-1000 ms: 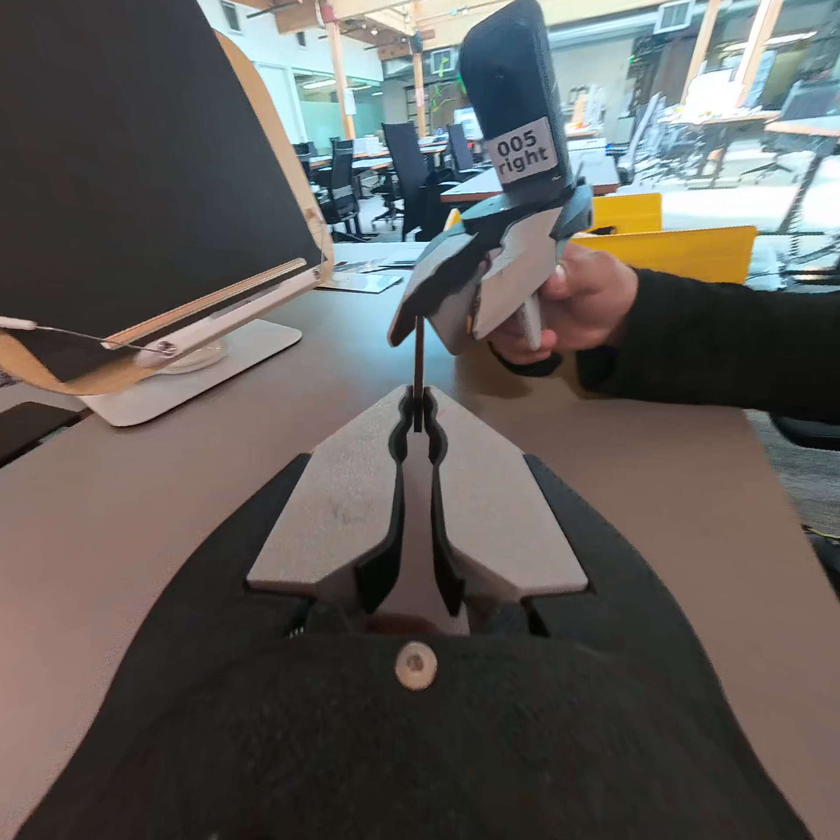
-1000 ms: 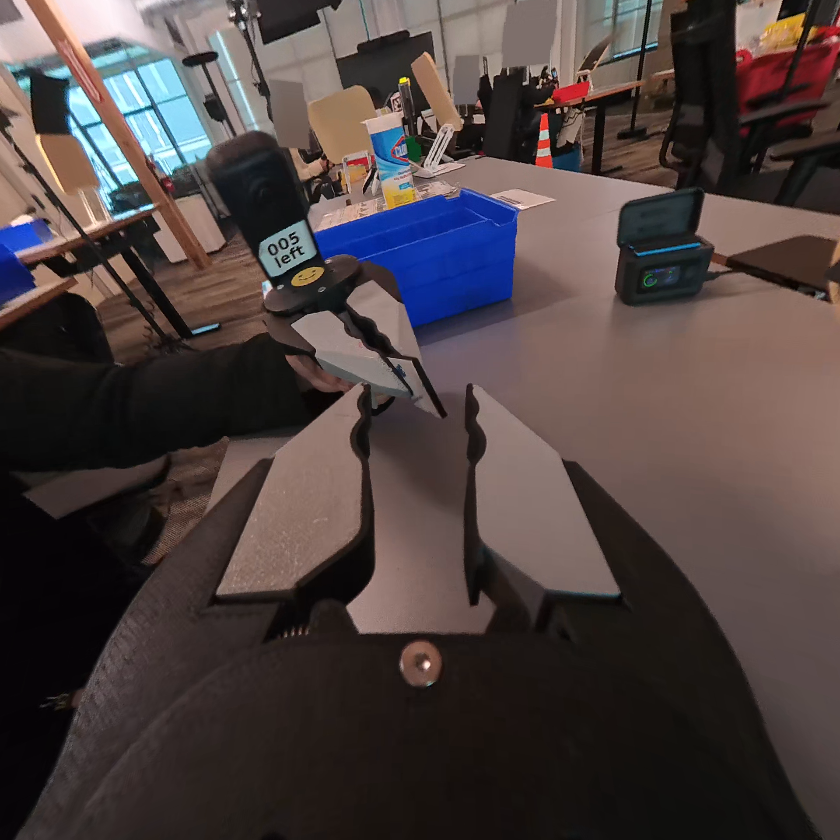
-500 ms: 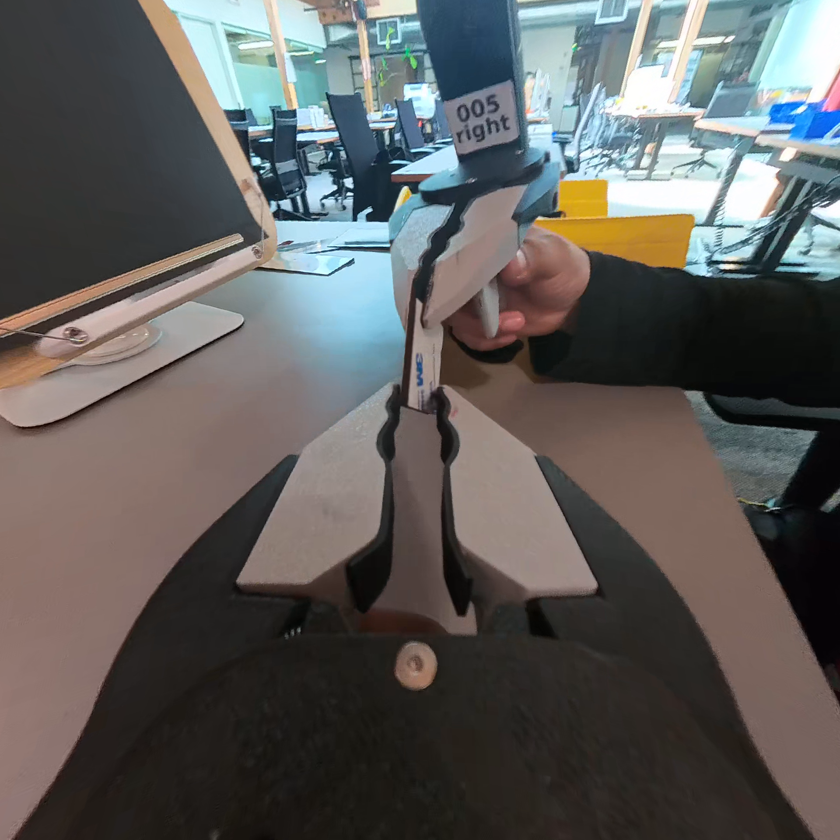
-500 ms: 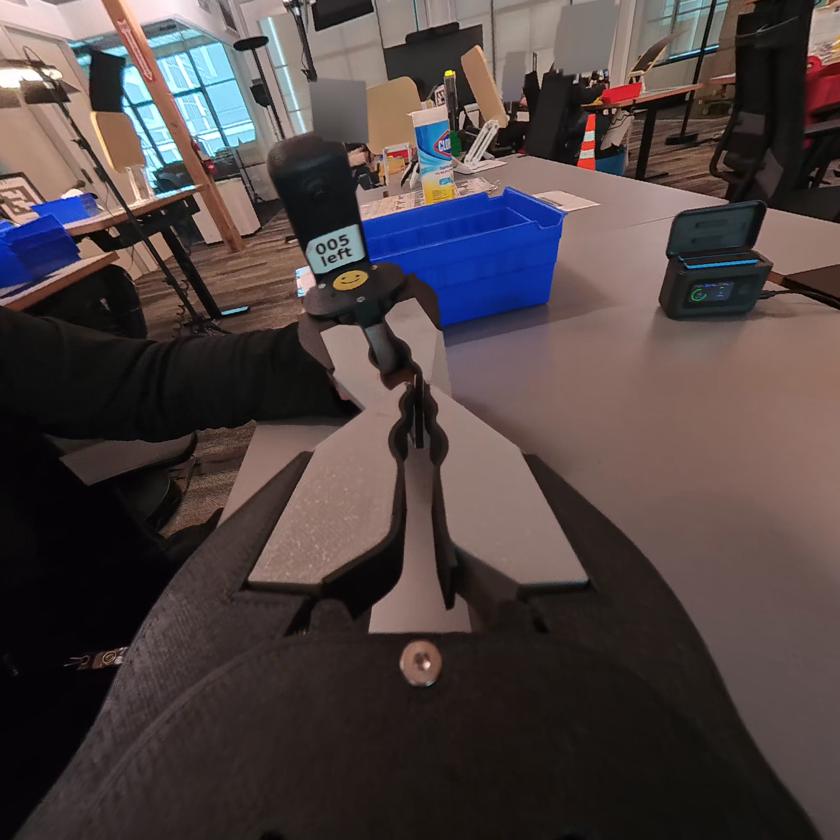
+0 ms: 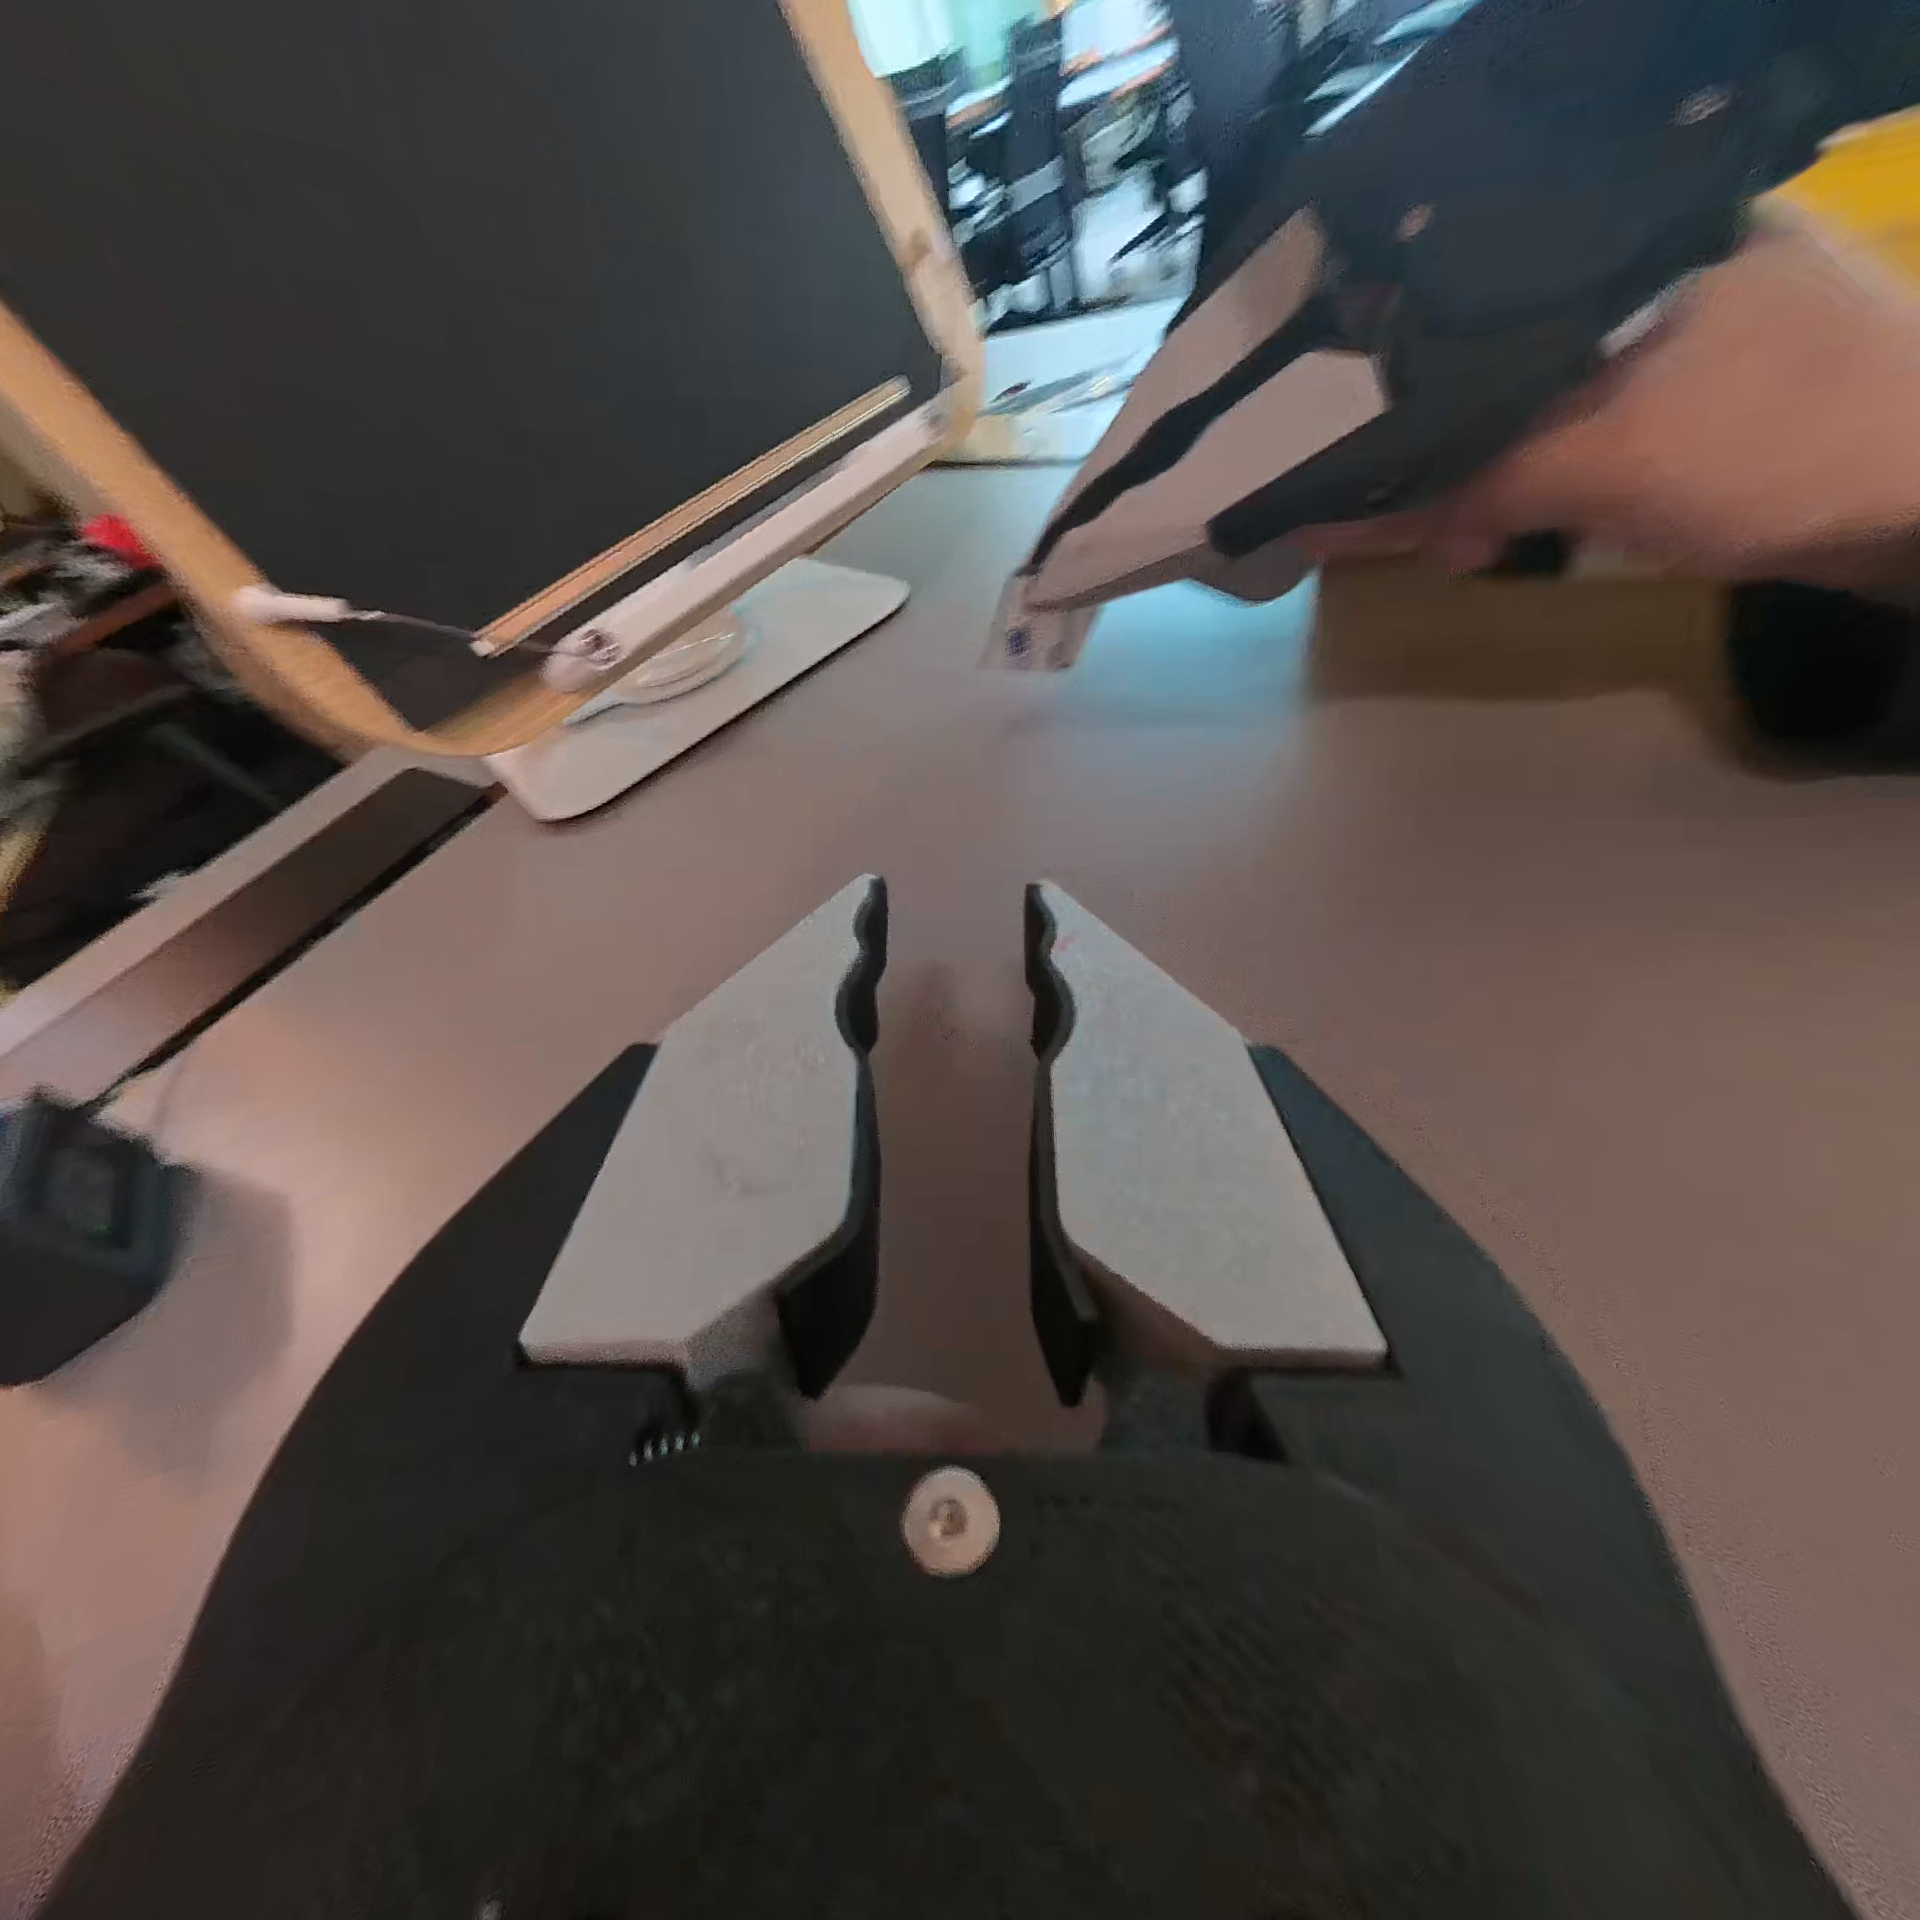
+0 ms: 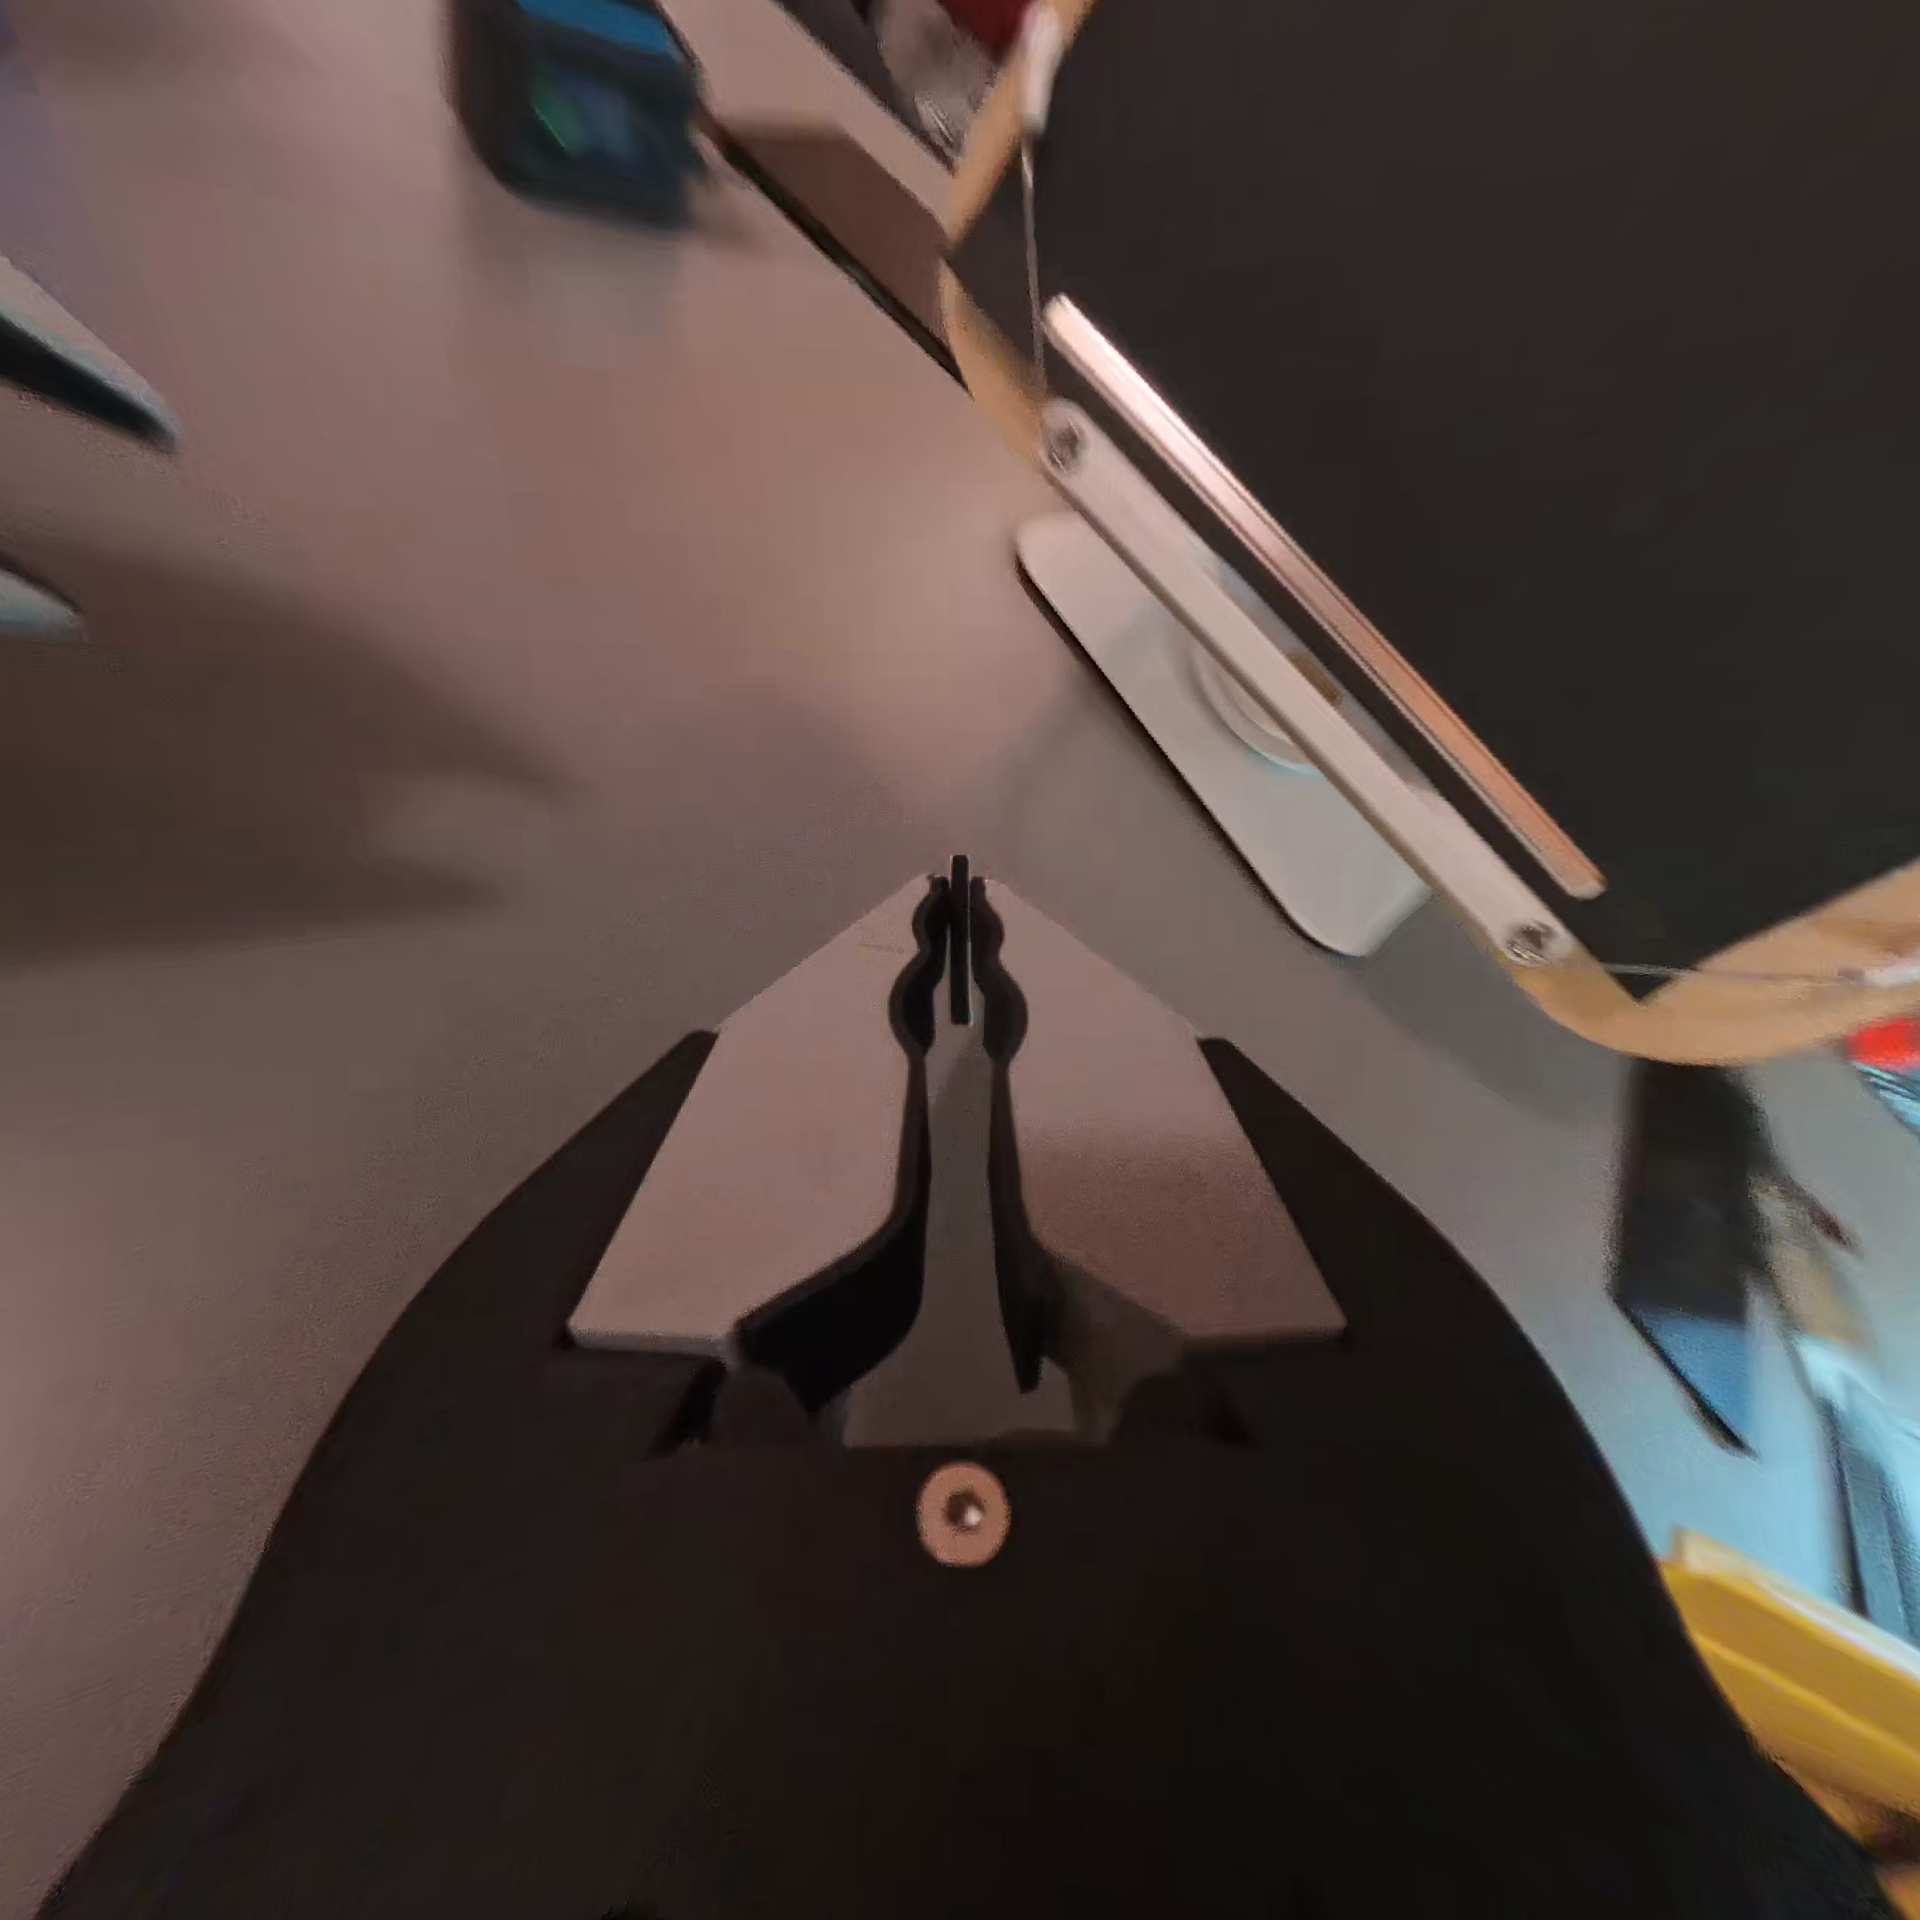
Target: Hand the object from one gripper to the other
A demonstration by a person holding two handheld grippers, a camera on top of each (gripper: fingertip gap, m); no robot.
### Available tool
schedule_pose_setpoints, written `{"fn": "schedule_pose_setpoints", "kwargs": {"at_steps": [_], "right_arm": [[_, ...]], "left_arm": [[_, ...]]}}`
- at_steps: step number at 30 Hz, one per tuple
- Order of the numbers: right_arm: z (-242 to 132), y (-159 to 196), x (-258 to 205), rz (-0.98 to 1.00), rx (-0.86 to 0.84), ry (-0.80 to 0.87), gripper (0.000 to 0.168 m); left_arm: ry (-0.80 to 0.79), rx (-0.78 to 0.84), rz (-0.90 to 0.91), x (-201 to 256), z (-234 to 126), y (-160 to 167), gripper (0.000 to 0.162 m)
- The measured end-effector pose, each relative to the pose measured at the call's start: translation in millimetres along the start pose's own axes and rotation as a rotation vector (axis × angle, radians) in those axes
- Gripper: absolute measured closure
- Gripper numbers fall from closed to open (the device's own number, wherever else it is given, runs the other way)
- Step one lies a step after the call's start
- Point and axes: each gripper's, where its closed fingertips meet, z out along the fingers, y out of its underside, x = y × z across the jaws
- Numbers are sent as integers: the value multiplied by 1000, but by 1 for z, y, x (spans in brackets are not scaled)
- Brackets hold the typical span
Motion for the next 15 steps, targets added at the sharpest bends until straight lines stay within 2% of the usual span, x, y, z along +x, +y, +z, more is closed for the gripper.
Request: {"fn": "schedule_pose_setpoints", "kwargs": {"at_steps": [3,15], "right_arm": [[6,13,10,-53,-78,88,168],[5,9,10,23,-41,57,168]], "left_arm": [[-120,-78,59,-19,2,13,139],[-119,-66,25,-21,1,12,139]]}}
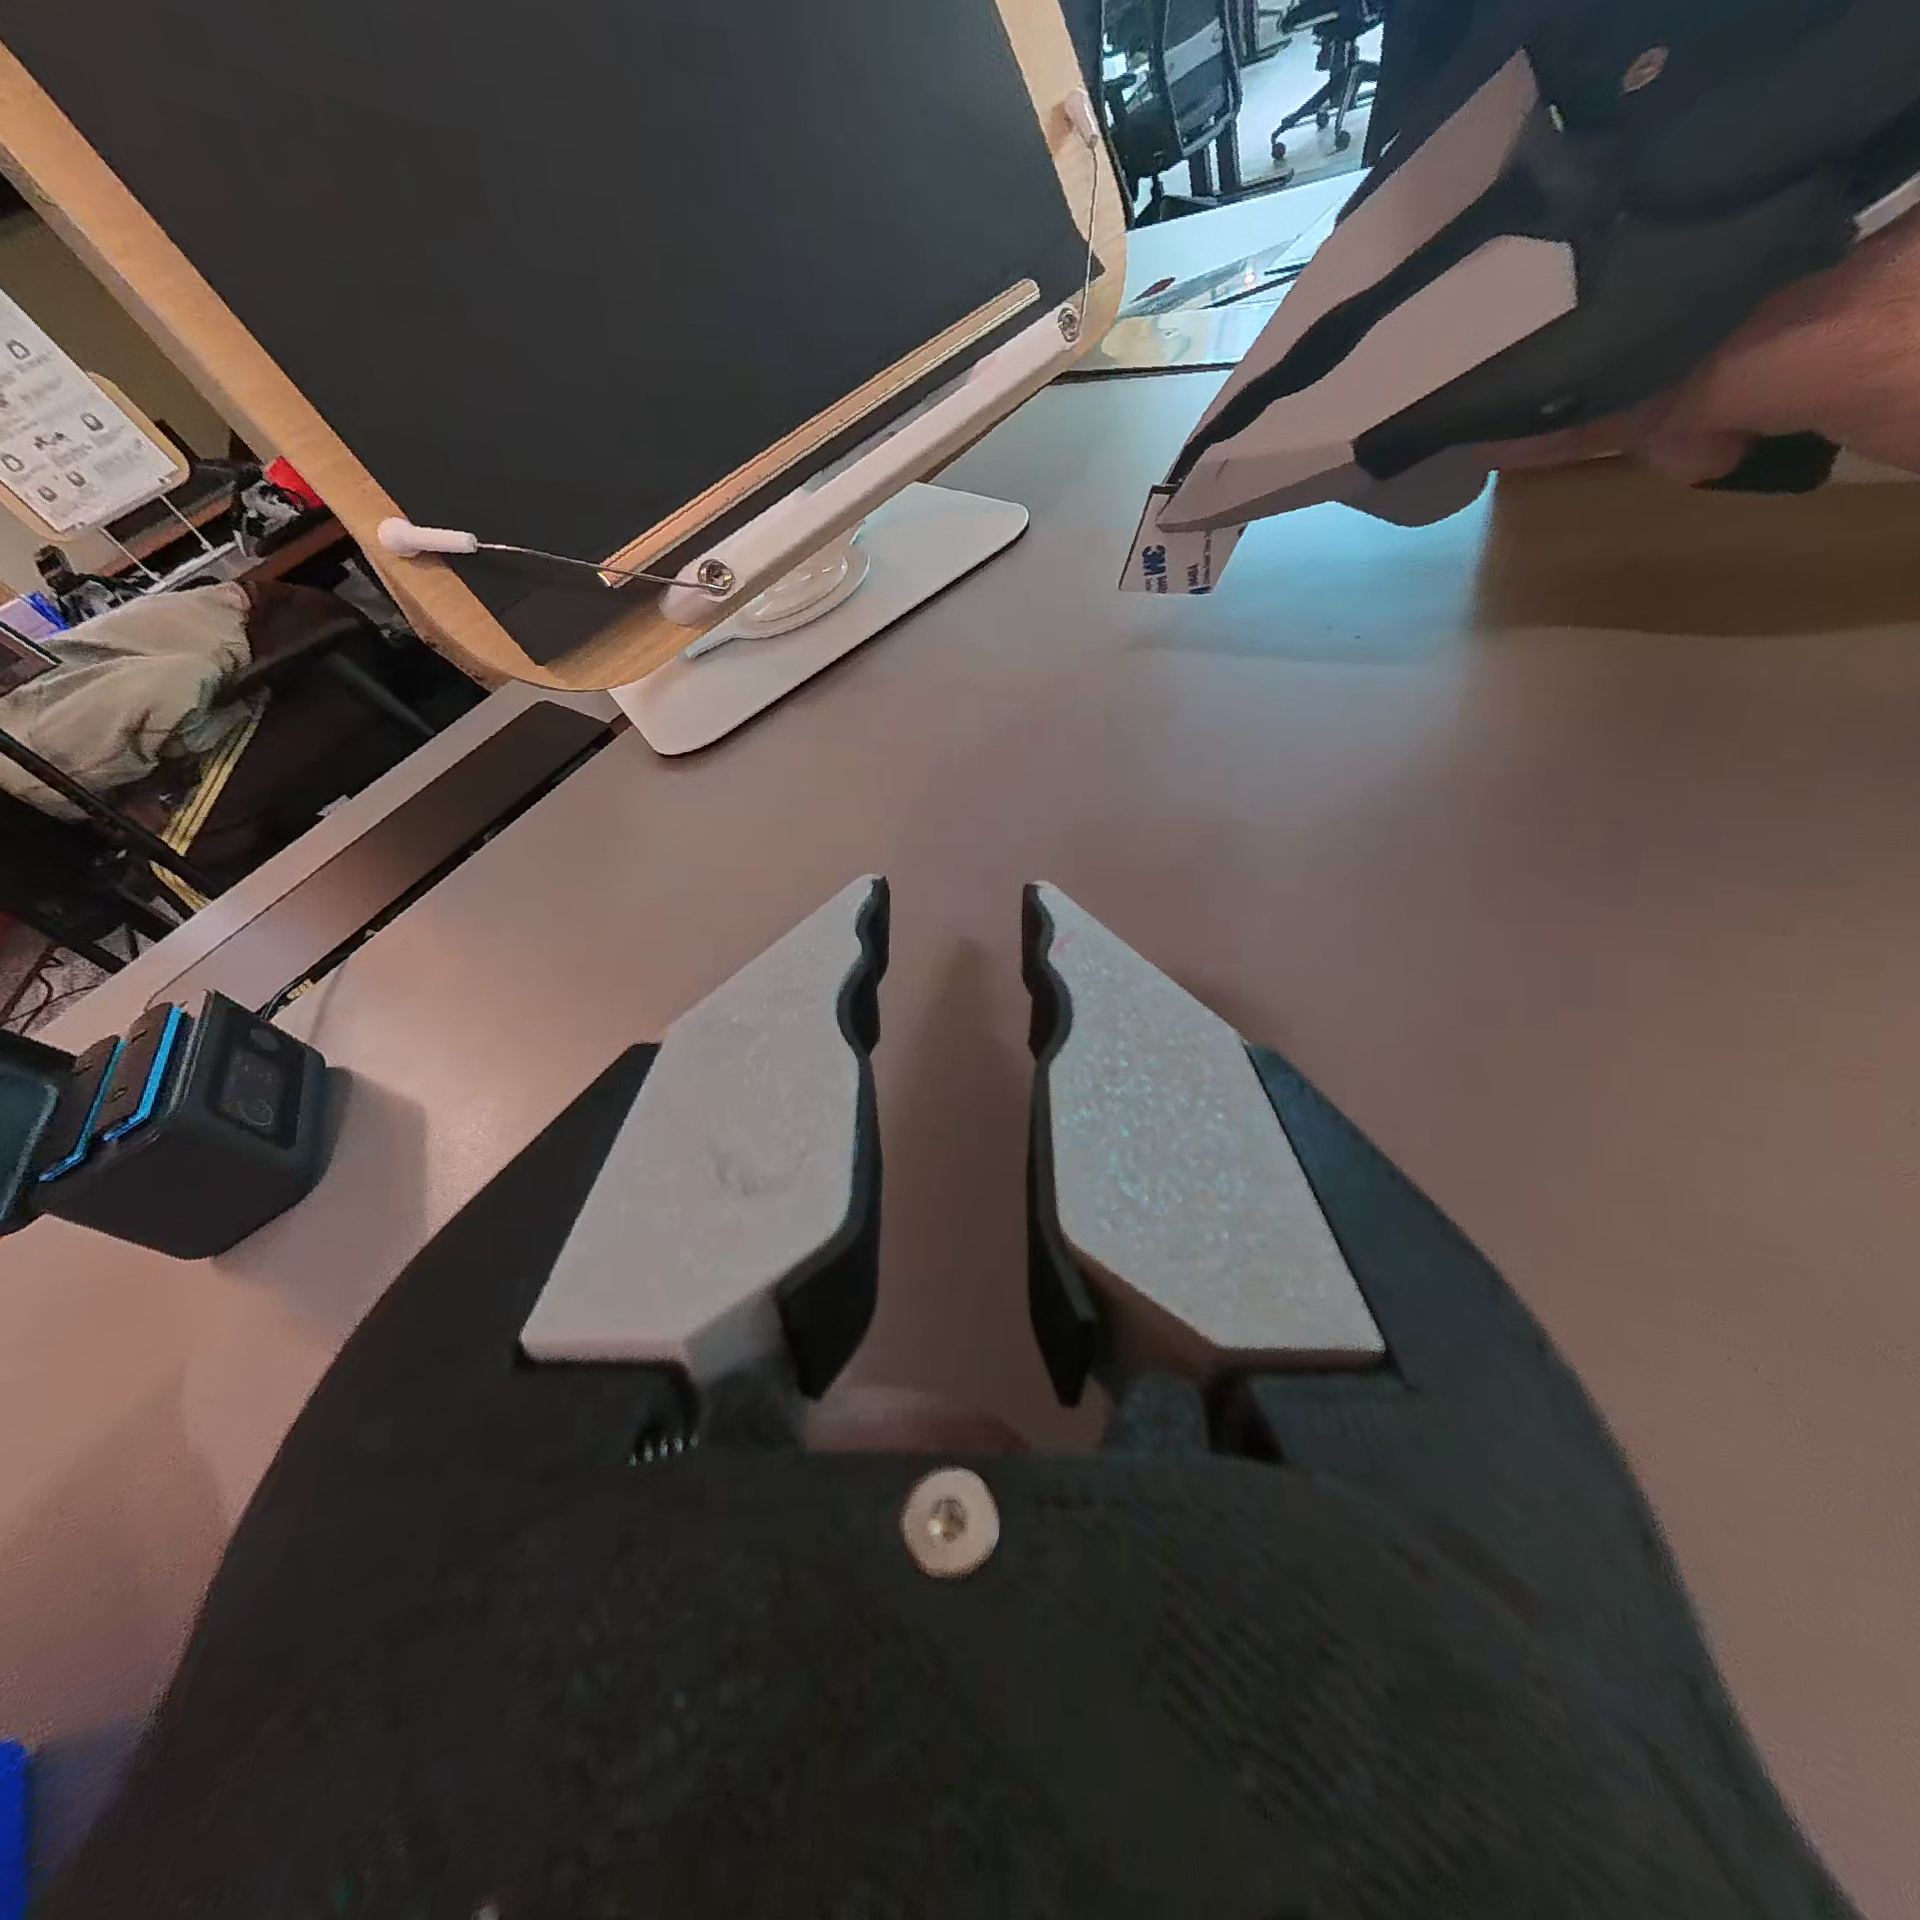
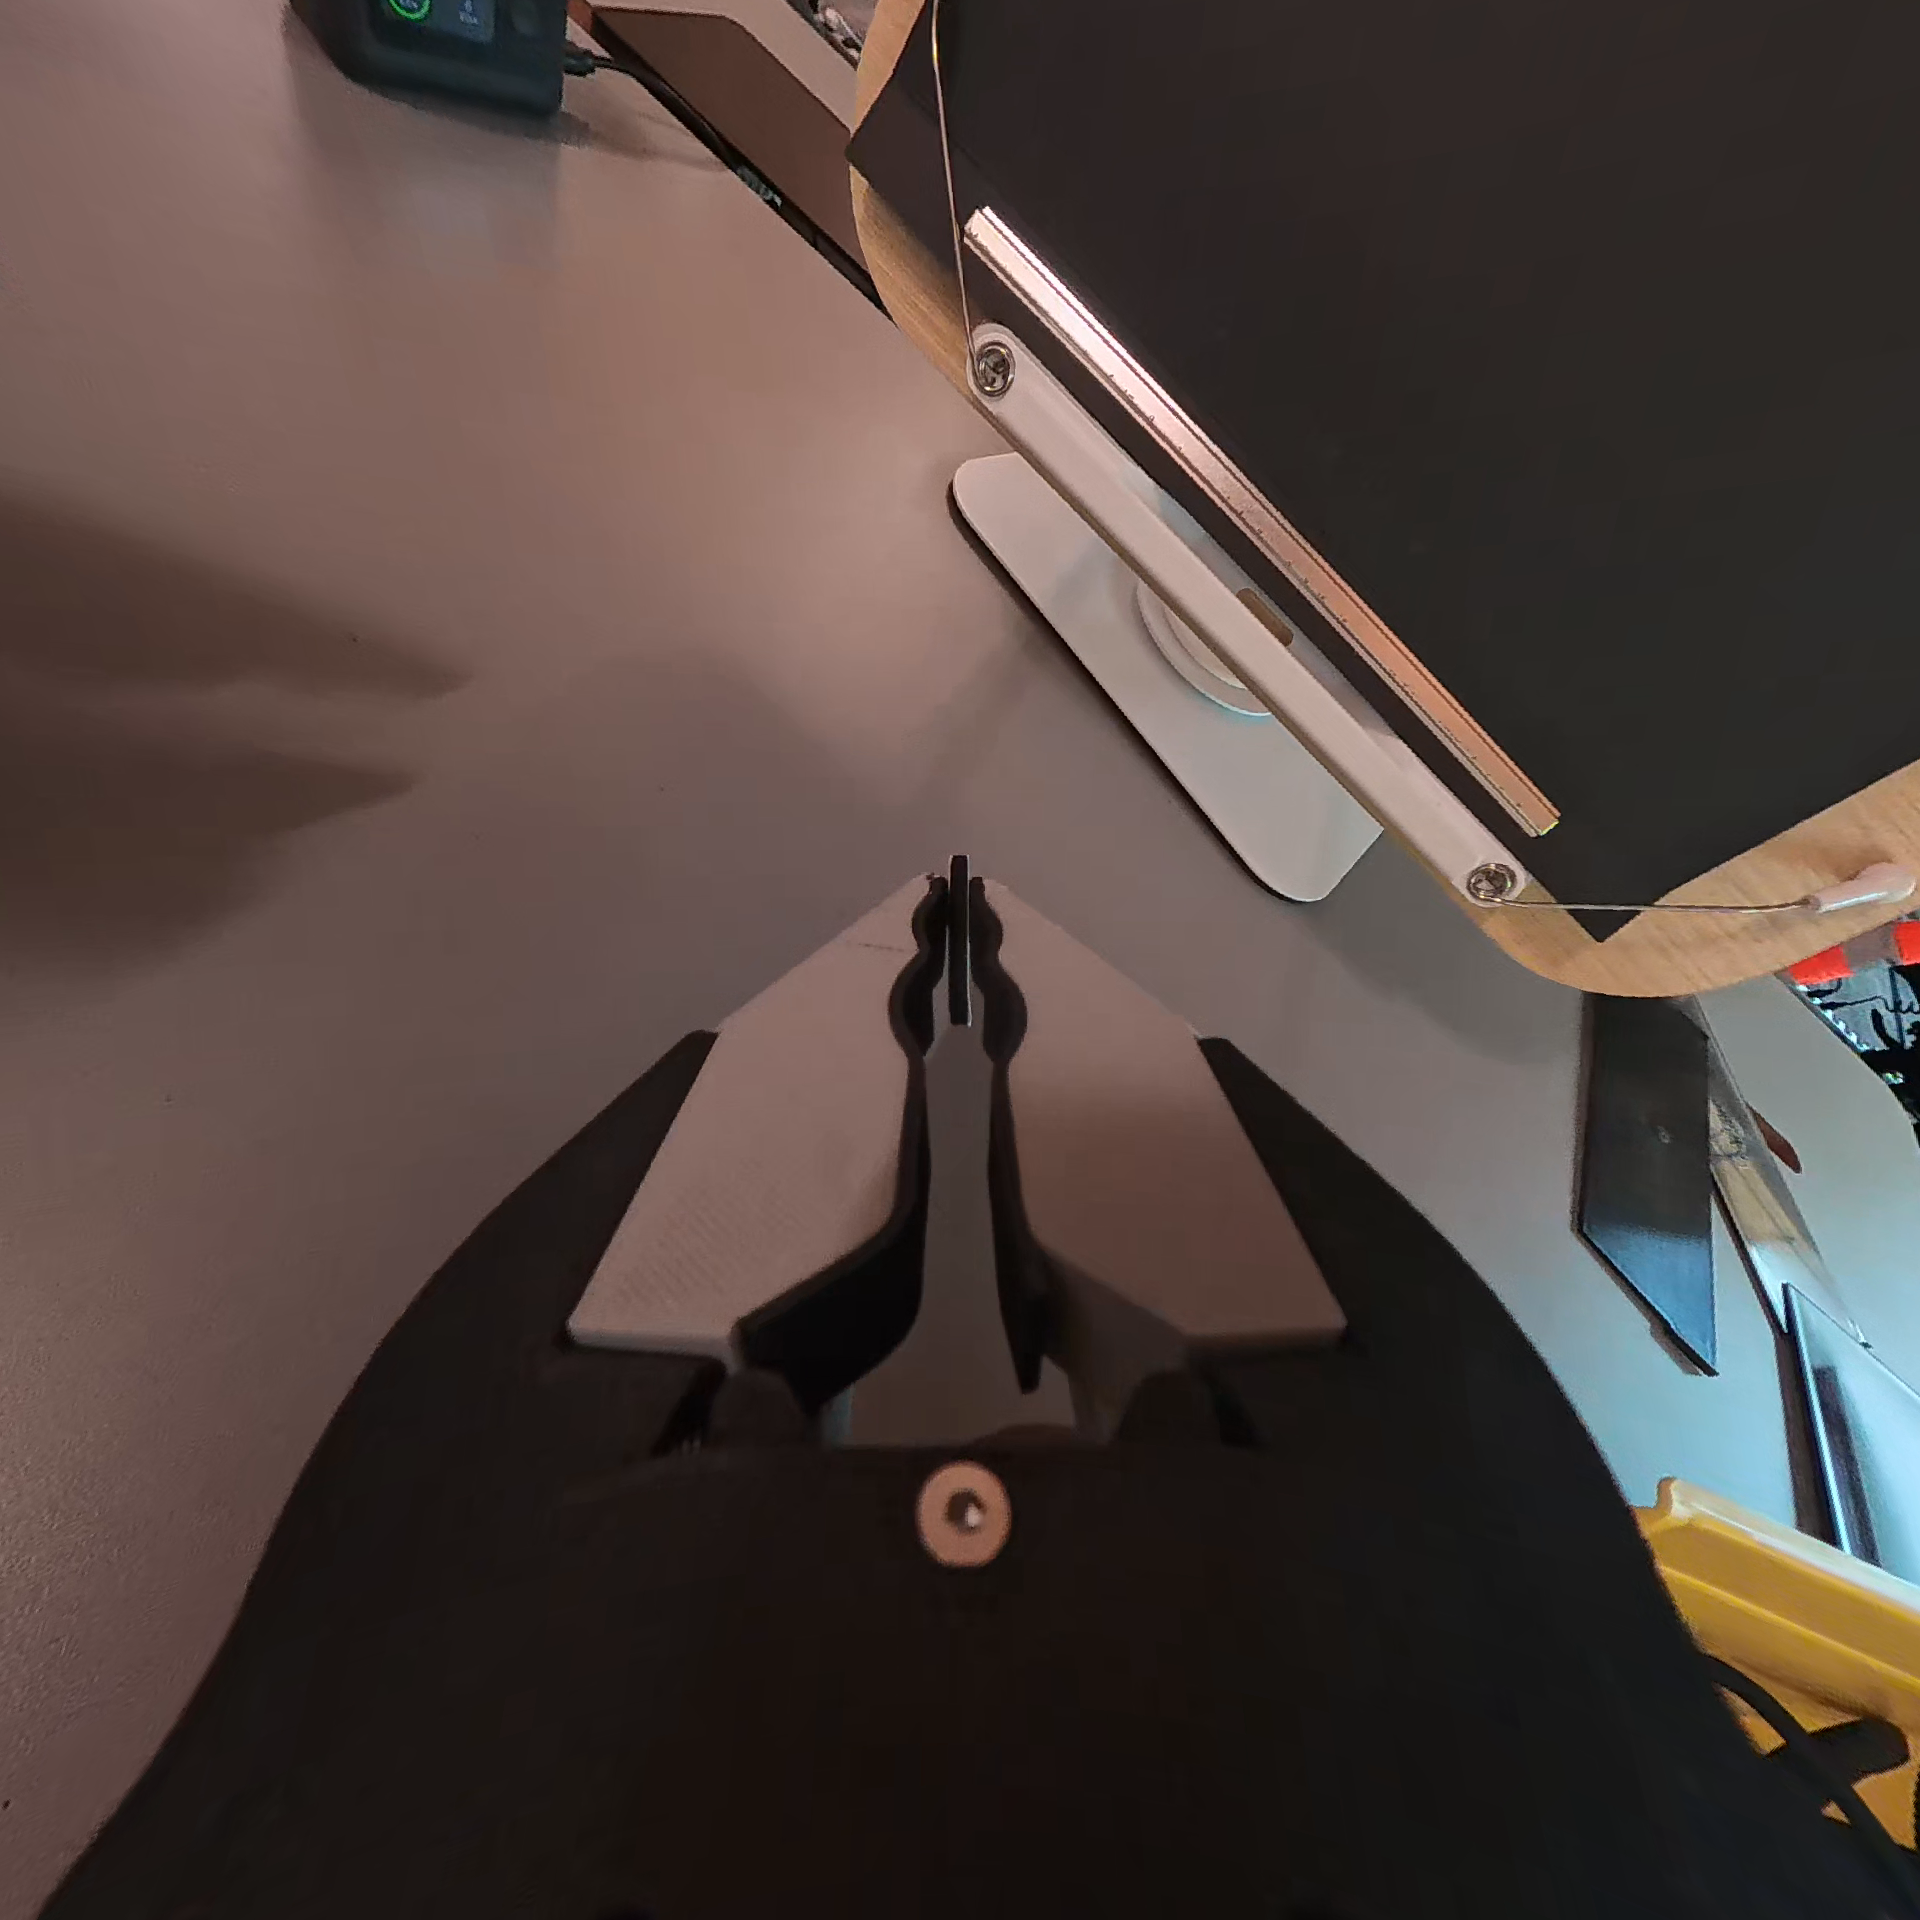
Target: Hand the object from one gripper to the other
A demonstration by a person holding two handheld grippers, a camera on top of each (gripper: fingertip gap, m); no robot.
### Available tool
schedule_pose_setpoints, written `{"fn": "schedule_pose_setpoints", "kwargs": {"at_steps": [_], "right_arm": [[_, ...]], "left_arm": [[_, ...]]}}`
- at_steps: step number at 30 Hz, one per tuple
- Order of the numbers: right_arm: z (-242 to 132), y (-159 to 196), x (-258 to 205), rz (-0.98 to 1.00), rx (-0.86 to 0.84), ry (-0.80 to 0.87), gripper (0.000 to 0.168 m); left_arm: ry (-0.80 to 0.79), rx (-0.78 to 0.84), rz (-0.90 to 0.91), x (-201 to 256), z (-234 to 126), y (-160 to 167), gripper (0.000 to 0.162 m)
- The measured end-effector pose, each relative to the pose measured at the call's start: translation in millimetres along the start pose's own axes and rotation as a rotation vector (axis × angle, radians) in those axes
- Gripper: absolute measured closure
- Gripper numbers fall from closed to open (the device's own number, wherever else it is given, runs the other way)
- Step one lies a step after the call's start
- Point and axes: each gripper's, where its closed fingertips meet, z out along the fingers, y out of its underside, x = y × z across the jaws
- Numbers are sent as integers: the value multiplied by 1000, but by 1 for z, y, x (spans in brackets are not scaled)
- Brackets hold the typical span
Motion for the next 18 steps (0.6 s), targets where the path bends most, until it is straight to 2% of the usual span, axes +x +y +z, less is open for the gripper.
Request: {"fn": "schedule_pose_setpoints", "kwargs": {"at_steps": [7,10,13,18], "right_arm": [[-1,-1,2,3,7,15,168],[-14,-18,12,29,95,63,168],[-48,-47,20,70,227,107,168],[-131,-88,32,163,366,39,168]], "left_arm": [[8,-1,-4,1,0,0,140],[5,7,-23,-1,-1,-1,140],[1,15,-36,-3,-2,-2,141],[1,14,-28,-2,-1,-1,141]]}}
